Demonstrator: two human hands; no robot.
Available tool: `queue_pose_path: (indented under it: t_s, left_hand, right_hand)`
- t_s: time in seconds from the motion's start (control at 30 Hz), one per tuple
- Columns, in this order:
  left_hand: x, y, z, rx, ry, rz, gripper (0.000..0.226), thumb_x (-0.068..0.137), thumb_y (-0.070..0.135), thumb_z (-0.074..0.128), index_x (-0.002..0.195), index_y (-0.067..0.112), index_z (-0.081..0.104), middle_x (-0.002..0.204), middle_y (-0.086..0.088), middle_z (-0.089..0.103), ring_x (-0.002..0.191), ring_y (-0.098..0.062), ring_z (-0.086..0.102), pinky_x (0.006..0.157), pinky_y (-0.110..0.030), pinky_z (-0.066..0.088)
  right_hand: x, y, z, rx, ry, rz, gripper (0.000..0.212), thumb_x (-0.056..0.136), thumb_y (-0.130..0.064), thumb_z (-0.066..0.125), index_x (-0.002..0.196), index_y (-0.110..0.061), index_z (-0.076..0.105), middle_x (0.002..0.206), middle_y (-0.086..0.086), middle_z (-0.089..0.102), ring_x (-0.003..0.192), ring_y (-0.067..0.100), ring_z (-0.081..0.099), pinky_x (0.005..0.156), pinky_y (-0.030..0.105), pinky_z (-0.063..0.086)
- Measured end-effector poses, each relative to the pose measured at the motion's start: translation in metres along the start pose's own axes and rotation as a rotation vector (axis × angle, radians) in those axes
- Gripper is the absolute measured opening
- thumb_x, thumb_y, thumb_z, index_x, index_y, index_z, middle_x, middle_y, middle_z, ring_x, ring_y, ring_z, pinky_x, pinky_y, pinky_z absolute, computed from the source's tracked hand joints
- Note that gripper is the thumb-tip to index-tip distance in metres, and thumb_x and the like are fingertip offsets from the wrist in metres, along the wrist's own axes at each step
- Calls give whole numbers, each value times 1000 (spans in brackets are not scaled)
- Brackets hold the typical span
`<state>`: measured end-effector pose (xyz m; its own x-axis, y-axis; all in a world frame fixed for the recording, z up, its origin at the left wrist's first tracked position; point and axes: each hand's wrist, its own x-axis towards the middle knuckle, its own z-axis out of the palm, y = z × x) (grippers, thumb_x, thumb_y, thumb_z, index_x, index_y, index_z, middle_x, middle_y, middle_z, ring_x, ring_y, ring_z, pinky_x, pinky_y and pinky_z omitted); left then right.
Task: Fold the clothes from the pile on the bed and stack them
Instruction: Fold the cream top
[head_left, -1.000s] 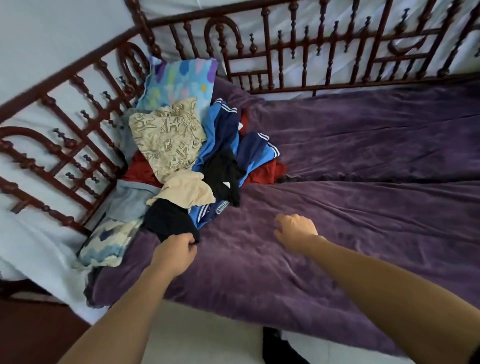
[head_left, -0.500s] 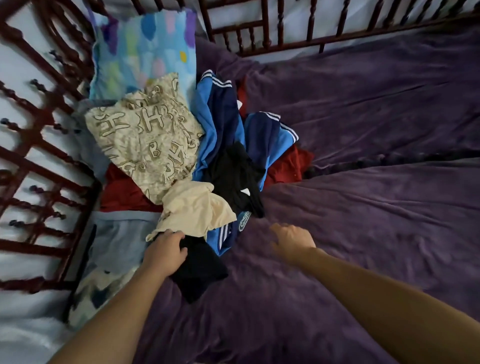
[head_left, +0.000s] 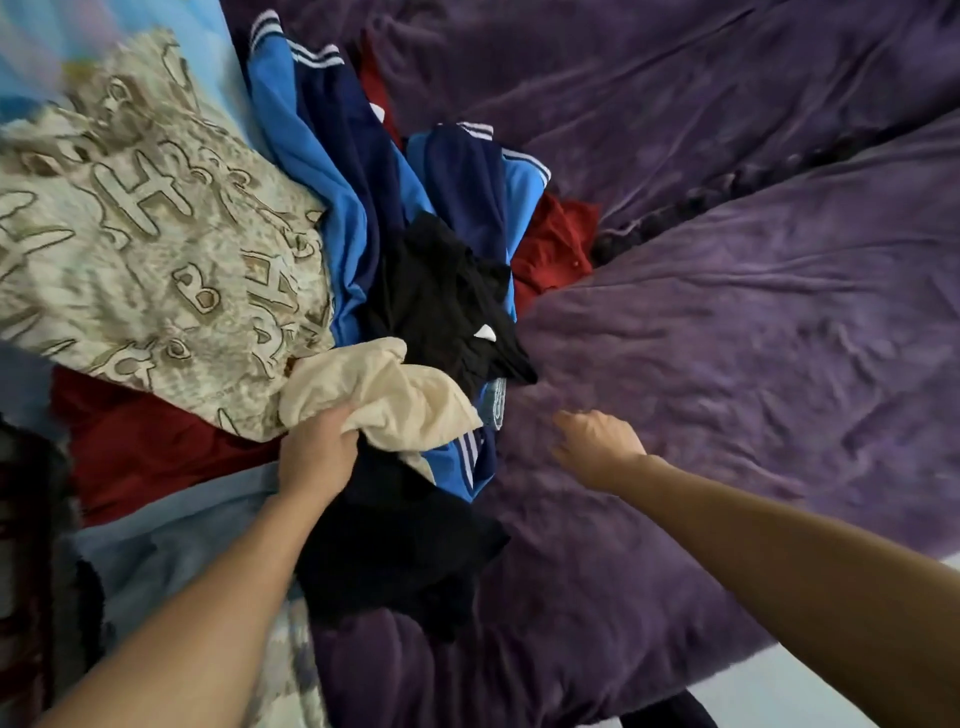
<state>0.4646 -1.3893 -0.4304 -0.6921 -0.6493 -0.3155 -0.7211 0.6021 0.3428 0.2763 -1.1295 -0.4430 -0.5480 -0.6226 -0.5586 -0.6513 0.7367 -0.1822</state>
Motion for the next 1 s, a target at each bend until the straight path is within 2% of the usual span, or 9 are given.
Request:
queue_pose_path:
  t_s: [0.27, 0.33, 0.4, 0.47, 0.6, 0.73, 0.8, 0.87, 1.0]
  left_hand:
    - [11, 65, -68, -214, -104, 385, 10, 90, 11, 56, 93, 7, 66, 80, -5, 64, 75, -21, 59, 63, -32, 43]
    - [10, 89, -81, -234, -168, 472, 12, 88, 11, 59, 96, 10, 67, 85, -3, 66, 79, -17, 60, 69, -34, 45]
    - [10, 109, -90, -232, -194, 517, 7, 87, 12, 60, 91, 15, 65, 80, 2, 65, 74, -13, 59, 67, -32, 44]
    - [13, 123, -93, -140, -166, 542, 11, 83, 13, 64, 92, 19, 62, 82, 3, 64, 77, -16, 59, 68, -37, 46]
    - [14, 137, -83, 107, -29, 462, 25, 80, 13, 65, 104, 16, 62, 93, 1, 50, 93, -25, 55, 71, -36, 43]
    - [8, 174, -80, 15, -32, 457, 19, 84, 19, 62, 102, 14, 68, 92, -8, 57, 94, -32, 56, 75, -39, 45]
    - [7, 208, -86, -77, -63, 484, 4, 84, 20, 63, 84, 16, 66, 79, -7, 64, 83, -33, 60, 69, -37, 45]
    - [6, 246, -96, -153, -88, 530, 16, 82, 21, 67, 69, 19, 57, 65, 0, 60, 73, -31, 59, 62, -32, 39]
    - [1, 318, -108, -162, -195, 609, 13, 78, 25, 75, 84, 16, 67, 77, -1, 67, 75, -18, 59, 65, -25, 38]
  right_hand:
    - [6, -49, -40, 363, 204, -99, 88, 77, -48, 68, 144, -41, 13, 122, 0, 51, 97, 26, 61, 73, 39, 48]
    - [0, -52, -61, 517, 333, -114, 73, 77, -46, 69, 139, -41, 31, 115, -4, 54, 93, 22, 59, 72, 38, 47]
    - [-7, -46, -82, 561, 478, -91, 33, 78, -29, 69, 110, -26, 60, 97, -4, 61, 90, 26, 61, 67, 35, 43]
    - [-18, -30, -104, 591, 596, -26, 16, 76, -19, 65, 92, -15, 62, 89, 0, 66, 86, 30, 61, 66, 37, 44]
    - [-56, 17, -150, 627, 785, 127, 22, 70, -20, 56, 91, -20, 61, 84, -3, 65, 77, 24, 55, 62, 31, 32]
    - [-103, 76, -176, 585, 869, 244, 16, 74, -15, 54, 89, -17, 59, 75, -6, 57, 72, 24, 53, 60, 31, 31]
    - [-126, 106, -183, 598, 900, 327, 15, 76, -11, 59, 88, -19, 58, 73, -8, 55, 71, 23, 52, 60, 31, 31]
    - [-148, 134, -189, 610, 943, 422, 21, 76, -11, 61, 93, -21, 60, 74, -7, 56, 71, 22, 50, 61, 31, 31]
    - [-184, 192, -197, 614, 999, 594, 27, 75, -10, 61, 99, -23, 61, 83, 4, 64, 80, 29, 56, 64, 32, 36]
